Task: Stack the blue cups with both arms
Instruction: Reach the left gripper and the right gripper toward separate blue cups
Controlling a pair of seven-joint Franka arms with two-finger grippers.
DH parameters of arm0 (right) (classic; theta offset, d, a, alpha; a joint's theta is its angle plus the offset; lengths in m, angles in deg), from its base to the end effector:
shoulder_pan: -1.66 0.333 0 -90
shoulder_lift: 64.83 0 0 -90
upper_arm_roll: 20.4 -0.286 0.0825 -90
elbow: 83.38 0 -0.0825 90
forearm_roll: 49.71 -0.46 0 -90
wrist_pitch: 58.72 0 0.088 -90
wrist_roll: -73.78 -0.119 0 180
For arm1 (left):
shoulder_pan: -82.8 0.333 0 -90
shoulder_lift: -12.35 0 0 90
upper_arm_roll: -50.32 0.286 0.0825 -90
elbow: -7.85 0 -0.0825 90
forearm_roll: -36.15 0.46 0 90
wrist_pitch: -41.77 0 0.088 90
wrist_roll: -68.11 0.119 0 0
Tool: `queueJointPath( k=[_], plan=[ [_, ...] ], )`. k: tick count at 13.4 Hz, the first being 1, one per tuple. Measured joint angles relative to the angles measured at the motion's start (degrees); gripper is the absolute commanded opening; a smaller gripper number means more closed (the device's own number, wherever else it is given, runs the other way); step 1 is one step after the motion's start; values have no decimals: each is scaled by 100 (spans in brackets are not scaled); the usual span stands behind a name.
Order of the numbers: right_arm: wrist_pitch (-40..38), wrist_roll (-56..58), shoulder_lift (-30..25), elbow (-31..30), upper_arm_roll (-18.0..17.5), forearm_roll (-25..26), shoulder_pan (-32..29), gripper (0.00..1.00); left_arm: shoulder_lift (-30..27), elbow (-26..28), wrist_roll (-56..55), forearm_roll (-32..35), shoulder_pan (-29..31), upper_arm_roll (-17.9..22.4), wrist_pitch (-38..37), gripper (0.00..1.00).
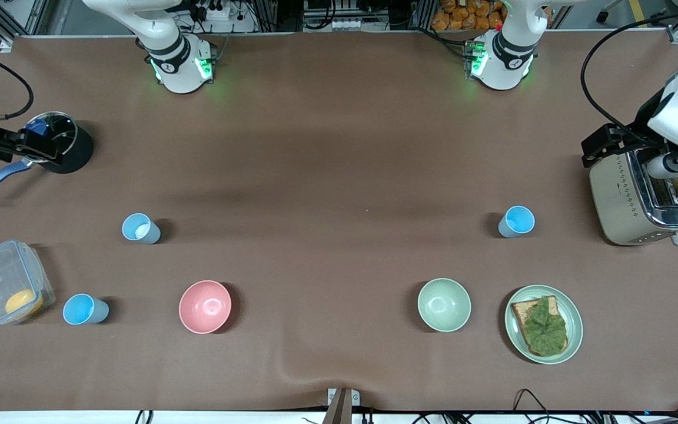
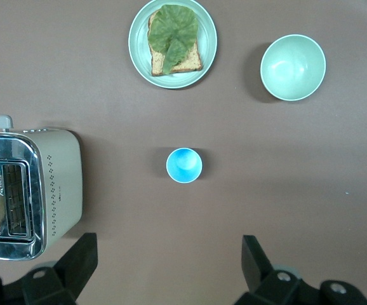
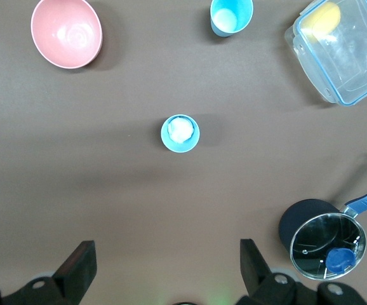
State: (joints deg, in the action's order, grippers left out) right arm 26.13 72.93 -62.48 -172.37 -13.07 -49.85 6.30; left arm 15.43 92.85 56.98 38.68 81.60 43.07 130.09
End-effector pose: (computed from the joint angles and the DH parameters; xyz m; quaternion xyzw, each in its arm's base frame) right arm 0.6292 -0.0280 0.5591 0.9979 -0.0309 -0.0565 0.0005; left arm 0.6372 -0.0873 0.5937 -0.9995 -0.0242 -0.0054 0.0180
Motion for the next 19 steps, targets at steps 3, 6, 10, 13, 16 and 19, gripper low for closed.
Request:
queueJointPath(
  k=[3,6,10,13,16,19],
  plan=[
    [-3,0,0,0,0,0,0,100,2,5,0,0,2,4,-3,100],
    [-5,2,1,0,1,0,0,100,27,40,0,0,18,28,-11,100],
    [-10,3,7,0,2,1,0,100,271,406,5,0,74,52,361,100],
    [-16,3,18,0,4,3,-1,100,382,1094,5,0,114,55,1249,100],
    [-103,3,43,0,10,4,-6,100,408,1891,5,8,184,65,2226,100],
    [-148,161,189,-4,1,4,-1,100,536,2783,247,32,442,70,3410,100]
  ],
)
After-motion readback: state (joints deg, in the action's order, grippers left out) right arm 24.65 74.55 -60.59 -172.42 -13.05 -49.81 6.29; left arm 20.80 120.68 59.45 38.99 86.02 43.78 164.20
